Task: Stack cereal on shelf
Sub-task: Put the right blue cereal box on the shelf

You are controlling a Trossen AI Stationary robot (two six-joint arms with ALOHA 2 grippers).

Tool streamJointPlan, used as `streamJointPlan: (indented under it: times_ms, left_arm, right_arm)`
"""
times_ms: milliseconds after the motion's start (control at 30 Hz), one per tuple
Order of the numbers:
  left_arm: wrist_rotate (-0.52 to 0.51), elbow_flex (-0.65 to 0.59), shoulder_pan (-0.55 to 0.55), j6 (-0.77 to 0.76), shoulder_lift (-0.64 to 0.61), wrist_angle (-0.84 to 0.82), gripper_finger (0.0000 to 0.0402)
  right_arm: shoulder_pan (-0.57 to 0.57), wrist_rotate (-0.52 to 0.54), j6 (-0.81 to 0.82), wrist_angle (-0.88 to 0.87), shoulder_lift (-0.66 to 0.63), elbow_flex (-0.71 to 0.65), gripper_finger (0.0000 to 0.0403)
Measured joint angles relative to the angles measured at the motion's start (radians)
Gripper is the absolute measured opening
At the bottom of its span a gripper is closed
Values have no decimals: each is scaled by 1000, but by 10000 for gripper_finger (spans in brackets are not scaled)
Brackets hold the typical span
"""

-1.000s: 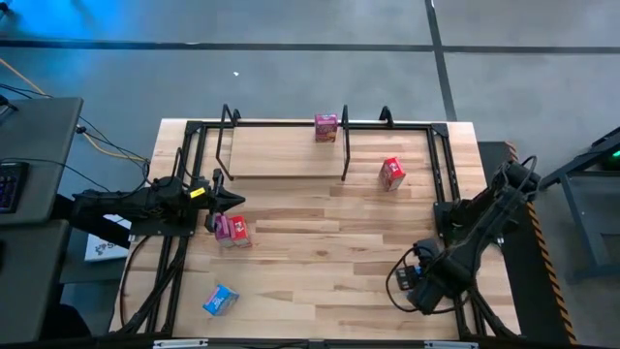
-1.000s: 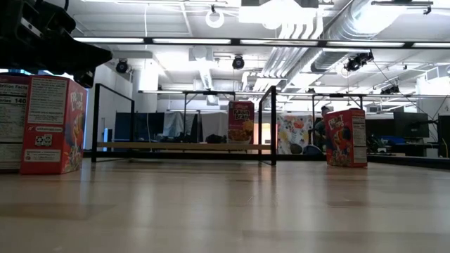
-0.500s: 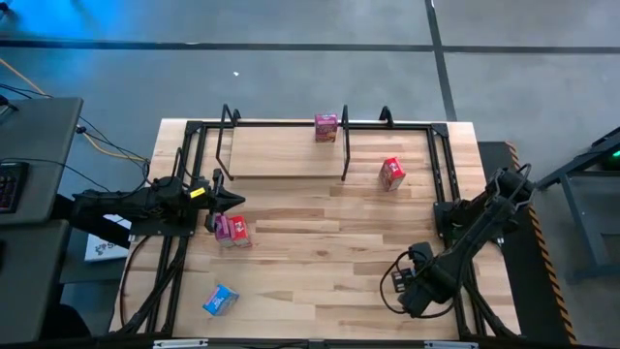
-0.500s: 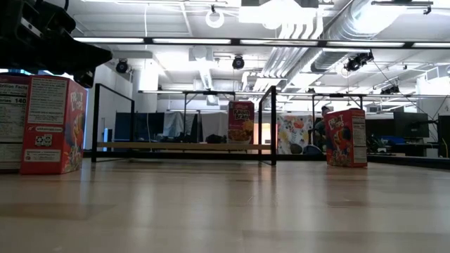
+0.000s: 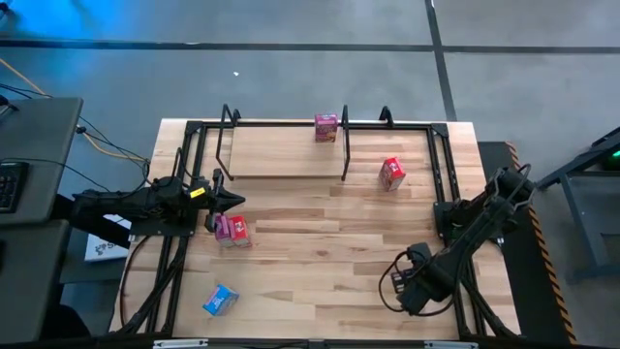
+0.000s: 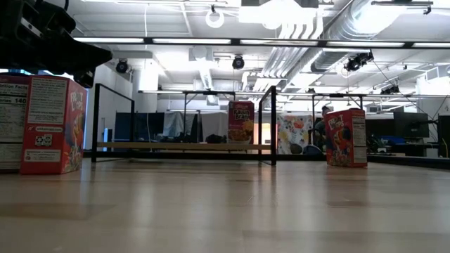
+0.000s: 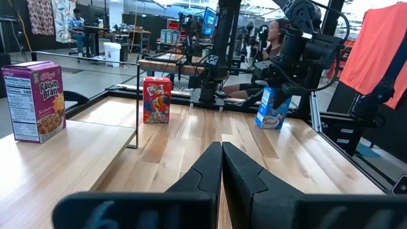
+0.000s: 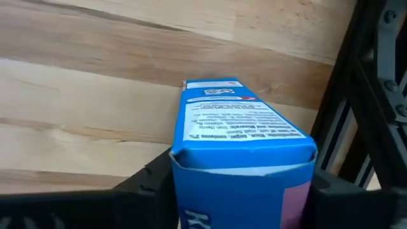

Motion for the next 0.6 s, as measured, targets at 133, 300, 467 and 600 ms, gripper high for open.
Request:
streamJointPlan:
  times_ms: [133,300,467,600]
  left_arm:
    - [0,0,0,0,0,0,5]
    - [0,0,0,0,0,0,5]
    - [0,0,0,0,0,0,5]
    - [0,0,0,0,0,0,5]
  right_arm:
    - [-3,35,-5,-3,-30,0,137]
    - [-3,77,-41,-2,-80,0,97]
    - [-7,176,-105,25,-137,0,77]
    - [-41,339,-234,146,-190,0,80]
